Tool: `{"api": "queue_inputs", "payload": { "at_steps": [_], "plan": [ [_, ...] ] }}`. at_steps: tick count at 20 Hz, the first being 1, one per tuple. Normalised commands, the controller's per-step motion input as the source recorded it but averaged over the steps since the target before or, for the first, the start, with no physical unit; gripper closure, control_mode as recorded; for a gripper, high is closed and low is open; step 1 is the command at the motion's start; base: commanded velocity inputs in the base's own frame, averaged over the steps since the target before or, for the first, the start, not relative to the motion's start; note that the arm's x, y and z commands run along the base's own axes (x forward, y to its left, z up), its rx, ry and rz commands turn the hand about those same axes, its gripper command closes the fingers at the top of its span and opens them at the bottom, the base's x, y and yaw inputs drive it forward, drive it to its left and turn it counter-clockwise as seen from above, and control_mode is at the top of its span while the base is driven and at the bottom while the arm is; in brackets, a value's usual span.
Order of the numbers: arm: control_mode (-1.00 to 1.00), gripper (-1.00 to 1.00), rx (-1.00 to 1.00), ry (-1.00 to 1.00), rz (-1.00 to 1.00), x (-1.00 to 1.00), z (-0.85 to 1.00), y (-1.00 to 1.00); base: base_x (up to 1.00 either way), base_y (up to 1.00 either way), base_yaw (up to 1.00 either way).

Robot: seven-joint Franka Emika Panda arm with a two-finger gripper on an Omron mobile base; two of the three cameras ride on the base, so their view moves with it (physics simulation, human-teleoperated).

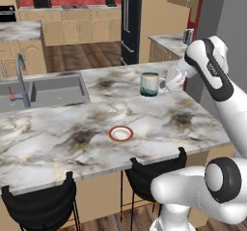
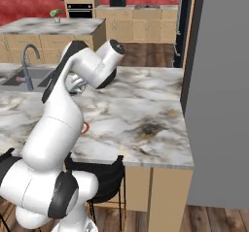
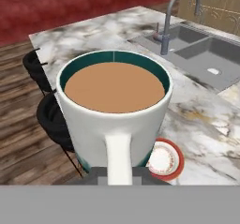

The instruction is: Pick the cup of tea, navigate to the dining table, and place it on the saucer.

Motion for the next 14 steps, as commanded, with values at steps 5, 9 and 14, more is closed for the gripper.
{"api": "queue_inputs", "payload": {
  "at_steps": [5, 9, 14],
  "plan": [
    [-1.0, 1.0, -0.03, -0.03, 0.07, 0.0, -0.94, 0.11, 0.0, 0.0, 0.0],
    [-1.0, 1.0, 0.0, -0.07, 0.07, 0.07, -0.99, 0.08, 0.0, 0.0, 0.0],
    [-1.0, 1.0, 0.01, -0.04, 0.06, 0.15, -0.58, 0.03, 0.0, 0.0, 0.0]
  ]
}}
